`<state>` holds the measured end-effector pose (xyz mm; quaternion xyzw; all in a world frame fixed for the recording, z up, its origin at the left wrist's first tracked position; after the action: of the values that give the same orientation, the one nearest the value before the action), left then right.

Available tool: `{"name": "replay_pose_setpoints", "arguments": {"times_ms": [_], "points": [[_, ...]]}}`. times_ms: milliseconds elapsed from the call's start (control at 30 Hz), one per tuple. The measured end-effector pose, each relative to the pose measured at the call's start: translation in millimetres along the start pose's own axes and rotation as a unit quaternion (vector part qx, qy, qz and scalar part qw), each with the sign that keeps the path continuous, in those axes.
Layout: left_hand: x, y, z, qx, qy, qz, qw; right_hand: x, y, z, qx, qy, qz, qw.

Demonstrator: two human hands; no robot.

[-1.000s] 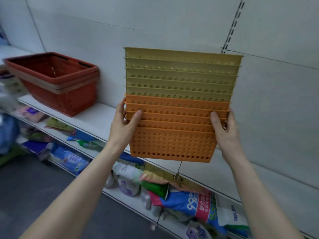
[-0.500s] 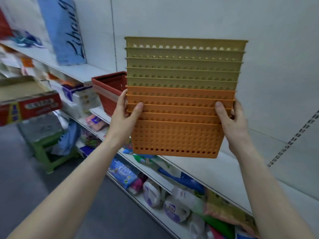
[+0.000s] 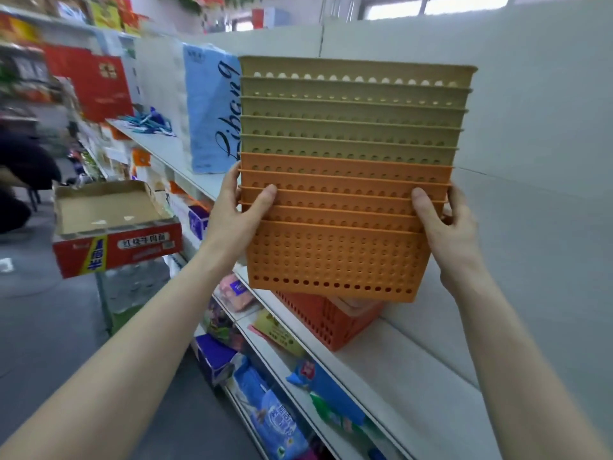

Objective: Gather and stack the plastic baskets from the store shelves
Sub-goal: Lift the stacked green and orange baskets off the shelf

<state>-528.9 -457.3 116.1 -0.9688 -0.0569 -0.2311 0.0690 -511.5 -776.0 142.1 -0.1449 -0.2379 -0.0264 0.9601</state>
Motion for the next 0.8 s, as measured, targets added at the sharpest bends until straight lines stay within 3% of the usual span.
{"name": "replay_pose_setpoints", "arguments": {"times_ms": [400, 800], "points": [[159.1, -112.7, 103.9, 0.002, -0.006, -0.049, 0.999, 176.9, 159.0, -34.8, 0.026, -0.024, 0.054, 0.998], [305.0, -255.2, 189.7, -0.040, -0.020, 0.045, 0.998, 266.7, 329.4, -55.8, 0.008, 0.006, -0.024, 1.000]]}}
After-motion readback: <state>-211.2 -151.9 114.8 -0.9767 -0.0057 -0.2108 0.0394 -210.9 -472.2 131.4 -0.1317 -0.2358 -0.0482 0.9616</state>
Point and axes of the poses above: each hand's wrist, its own x-axis towards the middle knuckle, its own y-axis out of the palm, z = x × y, the point moved 7 cm from there along x, towards the middle knuckle, and after that the axes turned 11 degrees about z, right-handed, at the moved point
